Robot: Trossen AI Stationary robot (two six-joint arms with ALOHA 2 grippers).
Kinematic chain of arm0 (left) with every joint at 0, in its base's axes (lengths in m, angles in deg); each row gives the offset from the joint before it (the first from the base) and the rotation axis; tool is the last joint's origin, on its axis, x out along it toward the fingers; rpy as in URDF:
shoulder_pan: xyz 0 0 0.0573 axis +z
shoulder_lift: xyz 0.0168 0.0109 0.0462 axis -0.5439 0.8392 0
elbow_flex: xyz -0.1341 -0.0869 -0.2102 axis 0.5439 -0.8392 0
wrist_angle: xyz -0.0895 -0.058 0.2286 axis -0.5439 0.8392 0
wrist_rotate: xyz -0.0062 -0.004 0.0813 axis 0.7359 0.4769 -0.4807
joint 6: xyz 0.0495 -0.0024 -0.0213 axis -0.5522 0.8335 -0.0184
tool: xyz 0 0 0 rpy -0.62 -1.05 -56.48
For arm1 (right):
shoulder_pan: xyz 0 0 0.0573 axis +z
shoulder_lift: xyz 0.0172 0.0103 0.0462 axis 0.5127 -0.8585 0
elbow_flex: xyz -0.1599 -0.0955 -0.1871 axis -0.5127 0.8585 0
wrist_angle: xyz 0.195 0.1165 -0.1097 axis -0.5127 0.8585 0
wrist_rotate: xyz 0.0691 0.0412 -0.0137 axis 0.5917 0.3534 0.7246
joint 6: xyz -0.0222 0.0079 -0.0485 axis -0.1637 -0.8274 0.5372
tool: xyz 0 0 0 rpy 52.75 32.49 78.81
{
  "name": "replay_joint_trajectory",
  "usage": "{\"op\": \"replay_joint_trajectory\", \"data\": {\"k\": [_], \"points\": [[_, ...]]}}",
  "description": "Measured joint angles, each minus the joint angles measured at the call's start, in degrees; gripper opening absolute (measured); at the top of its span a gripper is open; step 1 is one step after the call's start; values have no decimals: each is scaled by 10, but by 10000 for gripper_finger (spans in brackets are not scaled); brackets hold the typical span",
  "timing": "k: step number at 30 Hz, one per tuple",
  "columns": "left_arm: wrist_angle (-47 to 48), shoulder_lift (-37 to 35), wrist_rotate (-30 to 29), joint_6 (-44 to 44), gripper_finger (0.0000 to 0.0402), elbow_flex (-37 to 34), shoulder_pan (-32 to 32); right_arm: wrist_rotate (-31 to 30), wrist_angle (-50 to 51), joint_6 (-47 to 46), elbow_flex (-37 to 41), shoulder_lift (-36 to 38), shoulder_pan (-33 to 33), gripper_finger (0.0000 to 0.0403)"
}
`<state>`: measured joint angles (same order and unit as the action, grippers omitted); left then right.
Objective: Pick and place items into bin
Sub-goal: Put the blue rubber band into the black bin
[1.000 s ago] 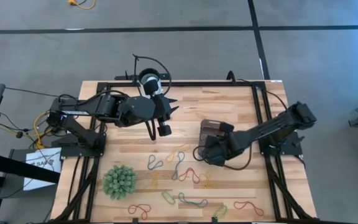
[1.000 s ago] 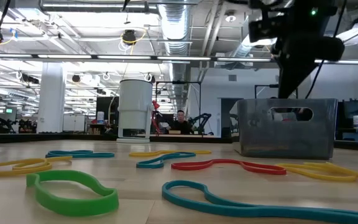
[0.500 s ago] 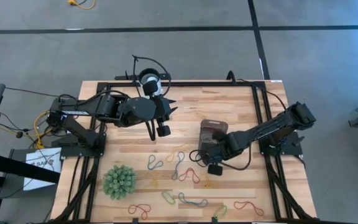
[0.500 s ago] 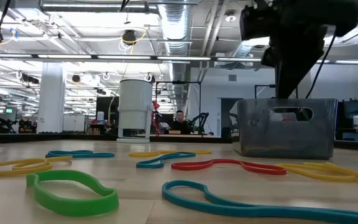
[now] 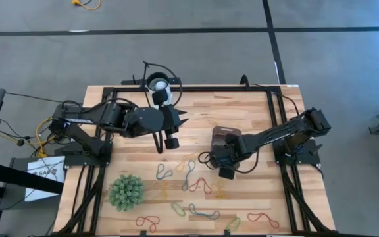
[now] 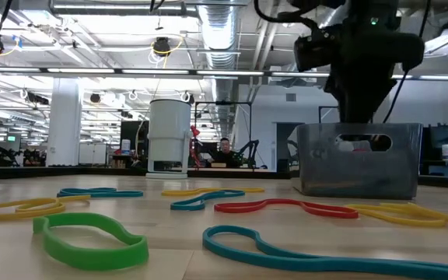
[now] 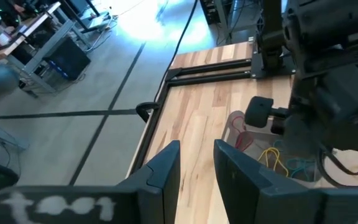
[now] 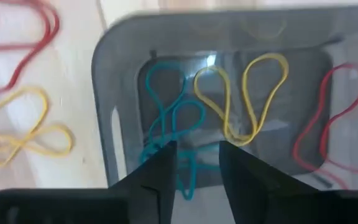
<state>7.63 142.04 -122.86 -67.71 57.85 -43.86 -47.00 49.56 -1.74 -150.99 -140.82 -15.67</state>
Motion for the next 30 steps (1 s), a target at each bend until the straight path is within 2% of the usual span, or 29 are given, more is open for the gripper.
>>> {"op": "replay_joint_trajectory", "data": {"k": [5, 11, 16, 20, 23, 25, 28, 30], "points": [[11, 0, -8, 11, 89, 0, -1, 22, 39, -26, -12, 27, 16, 125], [20, 0, 19, 8, 89, 0, -1, 17, 113, -54, -44, 112, 62, 117], [33, -42, -12, 0, 89, -1, 4, -74, 171, -115, -70, 227, 112, 110], [88, -101, -17, 34, 89, 0, 7, -187, 190, -166, -67, 329, 167, 108], [194, -145, -25, 113, 89, -8, 7, -282, 178, -189, -15, 399, 224, 108], [221, -178, -25, 167, 89, -50, 6, -310, 145, -210, 44, 444, 256, 108], [139, -224, -27, 241, 89, -167, 3, -311, 57, -217, 153, 507, 288, 109], [49, -242, -21, 246, 89, -261, 2, -311, -9, -209, 223, 540, 298, 109]]}}
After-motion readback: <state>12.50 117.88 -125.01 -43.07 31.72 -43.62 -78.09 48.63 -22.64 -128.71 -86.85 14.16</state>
